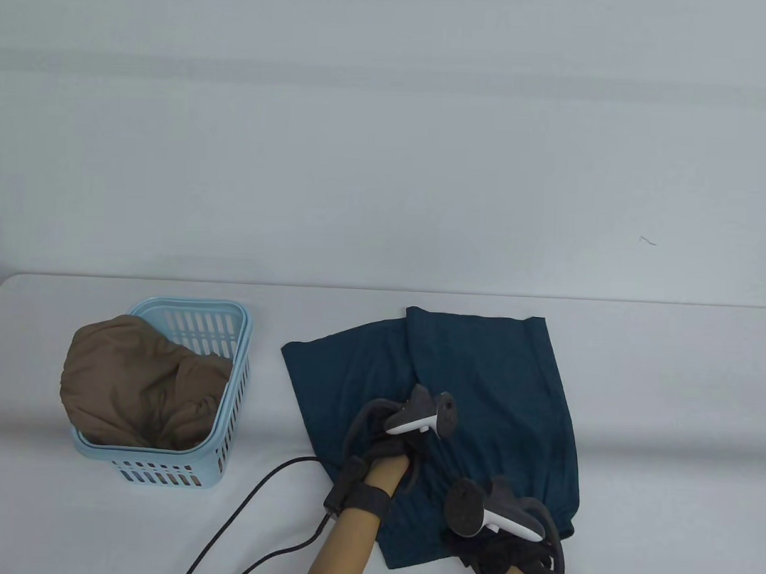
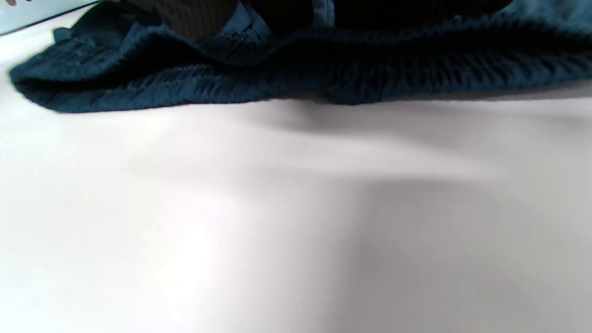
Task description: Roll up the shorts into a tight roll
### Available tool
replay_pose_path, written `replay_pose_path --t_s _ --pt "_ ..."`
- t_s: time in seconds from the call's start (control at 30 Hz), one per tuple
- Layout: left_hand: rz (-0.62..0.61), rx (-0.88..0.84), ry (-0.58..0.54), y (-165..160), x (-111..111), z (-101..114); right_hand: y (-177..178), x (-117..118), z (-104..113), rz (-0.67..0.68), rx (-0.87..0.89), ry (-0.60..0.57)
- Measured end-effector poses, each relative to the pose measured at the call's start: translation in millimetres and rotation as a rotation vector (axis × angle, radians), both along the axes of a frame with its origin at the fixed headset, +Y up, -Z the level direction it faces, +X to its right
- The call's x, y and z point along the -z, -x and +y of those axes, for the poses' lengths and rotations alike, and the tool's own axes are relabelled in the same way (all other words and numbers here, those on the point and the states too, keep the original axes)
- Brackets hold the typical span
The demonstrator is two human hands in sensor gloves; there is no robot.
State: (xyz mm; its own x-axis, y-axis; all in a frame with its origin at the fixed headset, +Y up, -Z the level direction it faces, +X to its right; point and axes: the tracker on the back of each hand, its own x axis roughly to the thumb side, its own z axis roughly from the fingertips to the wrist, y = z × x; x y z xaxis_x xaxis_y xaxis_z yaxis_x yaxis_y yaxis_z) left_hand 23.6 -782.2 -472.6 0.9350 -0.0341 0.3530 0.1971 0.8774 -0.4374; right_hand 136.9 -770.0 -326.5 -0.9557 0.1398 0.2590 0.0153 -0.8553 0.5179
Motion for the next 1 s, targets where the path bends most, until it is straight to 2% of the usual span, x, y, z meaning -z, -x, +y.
replay_pose_path --t_s 0.17,0.63,0.73,1.0 --pt "0.005 -0.029 -0.008 5 0 -1 6 0 1 -0.011 -0.035 -0.024" --pt "0.011 0.07 -0.072 -3 -5 1 -1 2 6 -0.054 -0.051 -0.011" --pt "-0.004 0.081 -0.103 -3 -6 2 -4 4 7 -0.073 -0.065 -0.005" --pt "0.0 0.043 -0.101 0 -7 5 -14 7 7 -0.154 -0.113 -0.004"
